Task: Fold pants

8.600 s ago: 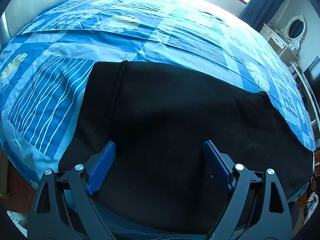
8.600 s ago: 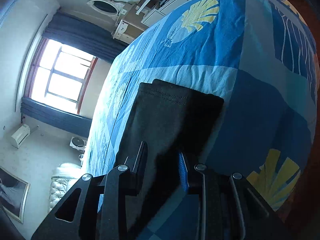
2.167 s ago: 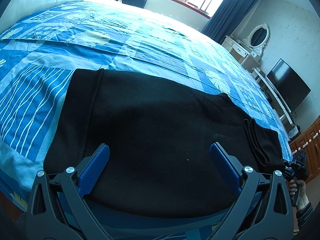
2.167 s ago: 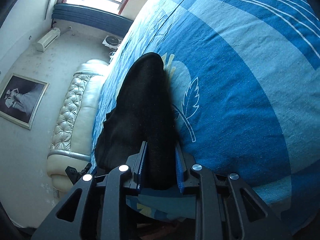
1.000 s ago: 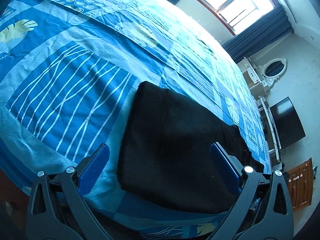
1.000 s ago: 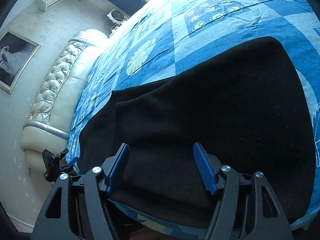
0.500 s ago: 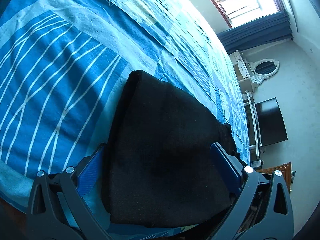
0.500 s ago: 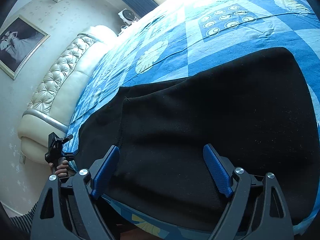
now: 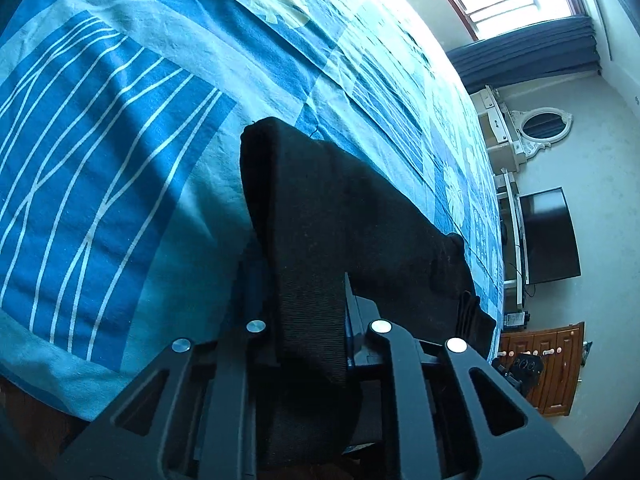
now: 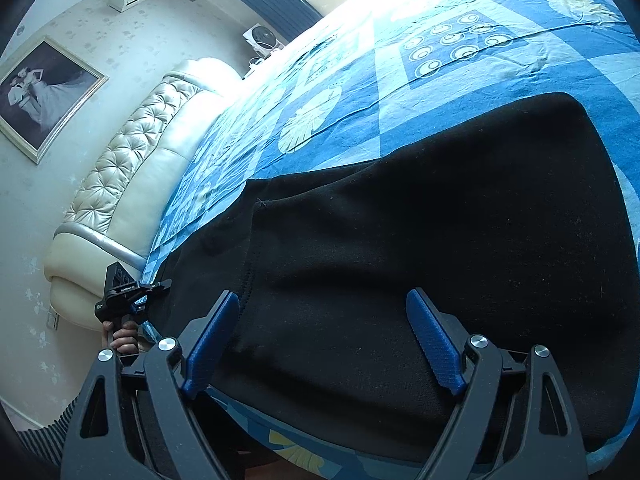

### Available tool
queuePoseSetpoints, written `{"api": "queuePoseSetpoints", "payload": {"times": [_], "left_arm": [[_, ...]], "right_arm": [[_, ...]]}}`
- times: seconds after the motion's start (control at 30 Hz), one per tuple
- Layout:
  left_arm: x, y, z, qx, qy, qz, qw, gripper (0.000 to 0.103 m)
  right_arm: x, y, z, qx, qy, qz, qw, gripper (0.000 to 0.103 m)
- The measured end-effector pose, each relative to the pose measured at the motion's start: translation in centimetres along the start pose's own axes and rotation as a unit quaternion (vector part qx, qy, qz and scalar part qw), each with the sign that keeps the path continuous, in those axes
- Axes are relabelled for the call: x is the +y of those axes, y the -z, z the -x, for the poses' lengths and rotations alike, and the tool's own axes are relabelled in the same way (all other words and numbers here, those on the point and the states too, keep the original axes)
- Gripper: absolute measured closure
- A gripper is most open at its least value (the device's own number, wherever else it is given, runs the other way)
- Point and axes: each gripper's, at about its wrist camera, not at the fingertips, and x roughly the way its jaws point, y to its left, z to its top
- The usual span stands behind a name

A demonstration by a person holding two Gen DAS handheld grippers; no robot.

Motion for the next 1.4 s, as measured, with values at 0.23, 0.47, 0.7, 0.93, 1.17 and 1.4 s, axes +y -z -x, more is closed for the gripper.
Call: {"api": "queuePoseSetpoints", "payload": {"times": [0.23, 0.47, 0.7, 0.93, 1.17, 1.4], "left_arm": [[-8.7, -0.1, 3.7, -0.025, 0.011, -0.064, 0.9976, 0.089], [-20.9, 2.0, 3.3, -0.013, 0.022, -0.172, 0.9848, 0.089], [-30.9, 6.2, -2.4, 0.018, 0.007, -0.273, 0.9618, 0.089], [-35.4, 10.4, -10.5, 0.036, -0.034, -0.341, 0.9386, 0.089], [-35.7, 13.6, -17.4, 0.077, -0.069, -0.366, 0.9249, 0.089], [-35.5, 16.2, -20.9, 0.07, -0.123, -0.401, 0.9051, 0.089]], "right_arm": [[-0.2, 0.1, 0.2, -0.005, -0.003, 0.001, 1.0, 0.018], [-0.3, 0.3, 0.4, -0.006, -0.009, -0.003, 1.0, 0.018], [-0.4, 0.4, 0.7, -0.008, -0.013, -0.002, 1.0, 0.018], [-0.5, 0.4, 0.7, -0.007, -0.019, 0.002, 1.0, 0.018], [-0.8, 0.5, 1.5, -0.002, -0.043, 0.004, 0.999, 0.019], [-0.9, 0.9, 2.0, 0.001, -0.059, 0.025, 0.998, 0.019]]}}
